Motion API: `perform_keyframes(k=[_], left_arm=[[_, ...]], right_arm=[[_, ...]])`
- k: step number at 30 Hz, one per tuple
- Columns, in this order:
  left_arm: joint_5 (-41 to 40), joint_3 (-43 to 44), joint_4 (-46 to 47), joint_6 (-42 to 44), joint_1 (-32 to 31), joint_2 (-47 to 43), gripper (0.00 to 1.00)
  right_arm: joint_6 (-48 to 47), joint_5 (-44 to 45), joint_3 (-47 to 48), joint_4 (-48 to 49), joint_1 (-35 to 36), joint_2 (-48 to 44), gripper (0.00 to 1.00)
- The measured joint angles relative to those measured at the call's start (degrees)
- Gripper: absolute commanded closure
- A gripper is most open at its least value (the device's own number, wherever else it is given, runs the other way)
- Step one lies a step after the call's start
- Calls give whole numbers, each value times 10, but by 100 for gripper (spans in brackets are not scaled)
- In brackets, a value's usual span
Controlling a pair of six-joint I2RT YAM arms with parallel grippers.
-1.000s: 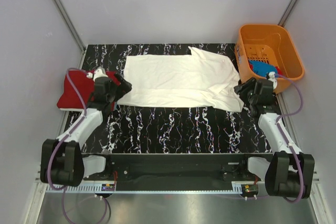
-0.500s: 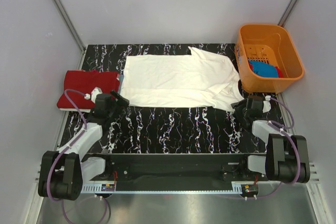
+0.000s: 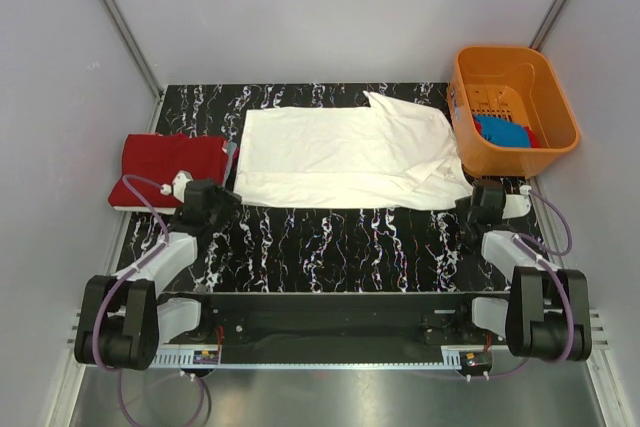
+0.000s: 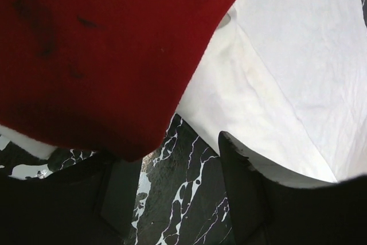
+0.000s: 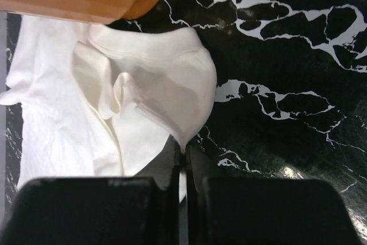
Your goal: Fold and stack the t-shirts
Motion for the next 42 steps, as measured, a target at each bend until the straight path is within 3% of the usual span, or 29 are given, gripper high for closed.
perform_keyframes(k=[3, 6, 12, 15, 16, 18, 19, 27, 34, 42], left_arm=[[0, -2, 13, -4, -1, 17, 44], [0, -2, 25, -8, -7, 36, 37], [-3, 5, 50, -21, -26, 87, 35], [-12, 16, 66, -34, -34, 114, 51], [-15, 17, 71, -38, -36, 123, 67], [-22, 21, 82, -47, -38, 140, 84], [-25, 23, 81, -48, -38, 150, 99], [-58, 47, 33, -47, -41, 139, 100], [-74, 40, -28, -35, -29, 28, 100], [-75, 175, -155, 0, 5, -29, 100]], right_arm=[[-3, 15, 0, -5, 0, -24, 100], [-5, 19, 0, -10, 0, -21, 100], [-8, 17, 0, -10, 0, -4, 100], [-9, 16, 0, -10, 0, -3, 100], [-9, 16, 0, -10, 0, -3, 100], [-9, 16, 0, -10, 0, -5, 100], [-9, 16, 0, -11, 0, -7, 100], [-21, 23, 8, -84, 0, -62, 100], [-40, 24, 30, -170, 0, -124, 100], [-47, -10, 190, -235, -2, -104, 100]])
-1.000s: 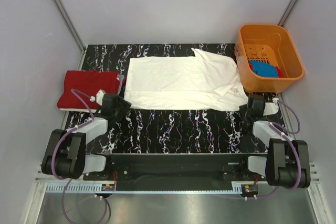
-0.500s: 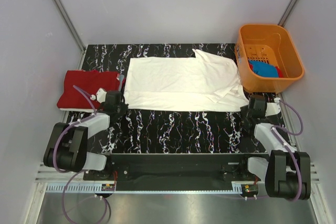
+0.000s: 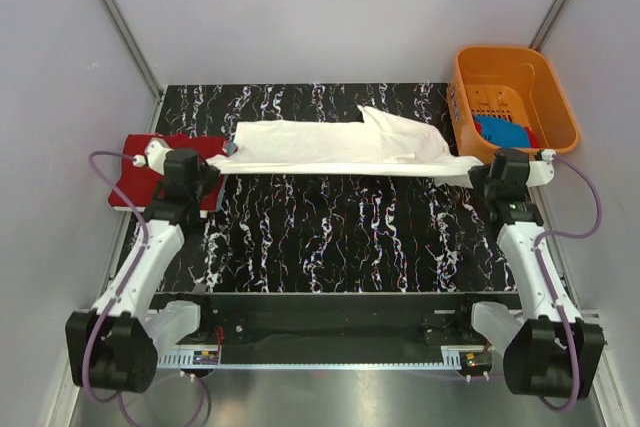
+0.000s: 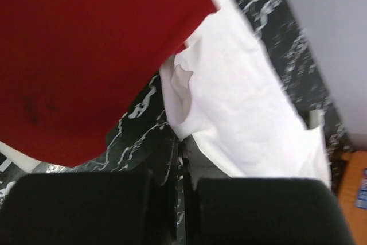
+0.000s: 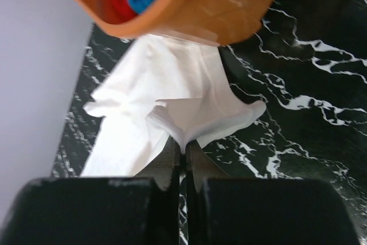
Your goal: Fold and stack the t-shirts
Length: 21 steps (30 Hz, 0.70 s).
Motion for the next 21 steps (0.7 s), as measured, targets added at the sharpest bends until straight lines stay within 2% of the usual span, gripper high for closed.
perform_keyframes(k=[5, 12, 17, 21], left_arm=[[-5, 0, -28, 14, 7, -98, 100], [3, -108, -79, 14, 10, -151, 100], [4, -119, -122, 14, 11, -196, 100], [3, -96, -151, 15, 12, -205, 100]], right_arm=[[5, -1, -23, -11, 0, -79, 100], [15, -16, -122, -73, 0, -161, 100], [14, -16, -125, -112, 0, -232, 100], [9, -20, -93, -147, -1, -236, 100]])
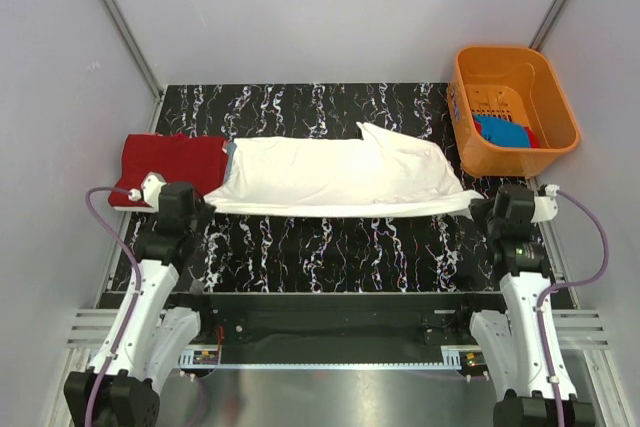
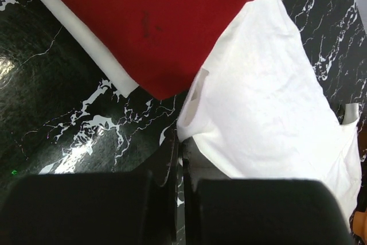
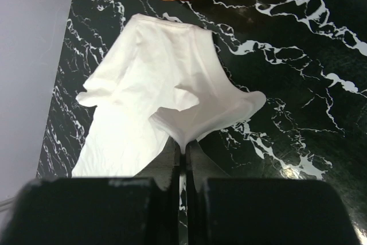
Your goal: Fold and stack the t-shirts
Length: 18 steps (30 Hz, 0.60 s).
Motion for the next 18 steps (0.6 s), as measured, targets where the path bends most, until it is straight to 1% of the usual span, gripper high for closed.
perform_keyframes(k=[2, 4, 7, 9, 14, 18], left_arm=[[-1, 26, -19, 1, 0, 7, 100], [-2, 73, -47, 4, 1, 23, 100], [-2, 175, -81, 15, 1, 45, 100], [-2, 245, -99, 24, 2, 46, 100], [-3, 395, -129, 51, 3, 4, 100], [-3, 469, -161, 65, 4, -47, 100]], right_arm=[[-5, -2, 41, -19, 0, 22, 100], [-11, -2, 102, -41, 0, 56, 100], [-29, -9, 202, -67, 0, 97, 100], [-47, -17, 272, -80, 0, 105, 100], [-97, -37, 422, -87, 0, 68, 100], [-127, -57, 504, -92, -1, 20, 100]])
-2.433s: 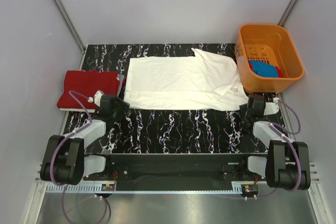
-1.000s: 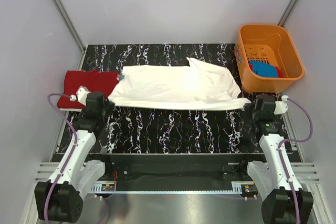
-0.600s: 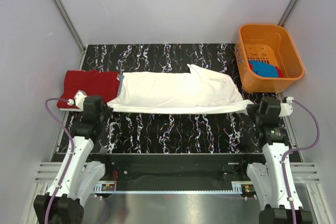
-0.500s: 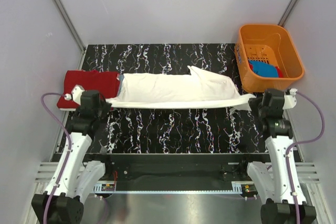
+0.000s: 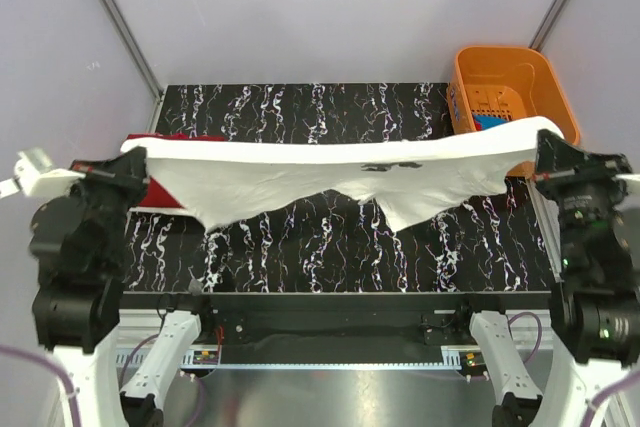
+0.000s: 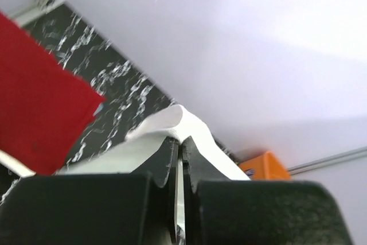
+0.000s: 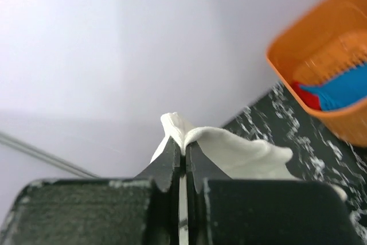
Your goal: Fold and stack the t-shirts
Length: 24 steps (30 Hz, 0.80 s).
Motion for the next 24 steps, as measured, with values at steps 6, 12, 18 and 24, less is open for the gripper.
perform_keyframes(k=[6, 12, 18, 24], left_arm=[[-2, 58, -26, 15, 2, -22, 100], [1, -24, 1, 23, 3, -6, 100], [6, -61, 52, 23, 3, 141, 100], [41, 110, 73, 21, 13, 390, 100]], right_arm=[[-27, -38, 38, 18, -1, -32, 100], [-37, -103, -57, 61, -1, -9, 100], [-41, -137, -68, 122, -1, 150, 100], [-21, -193, 87, 157, -2, 405, 100]])
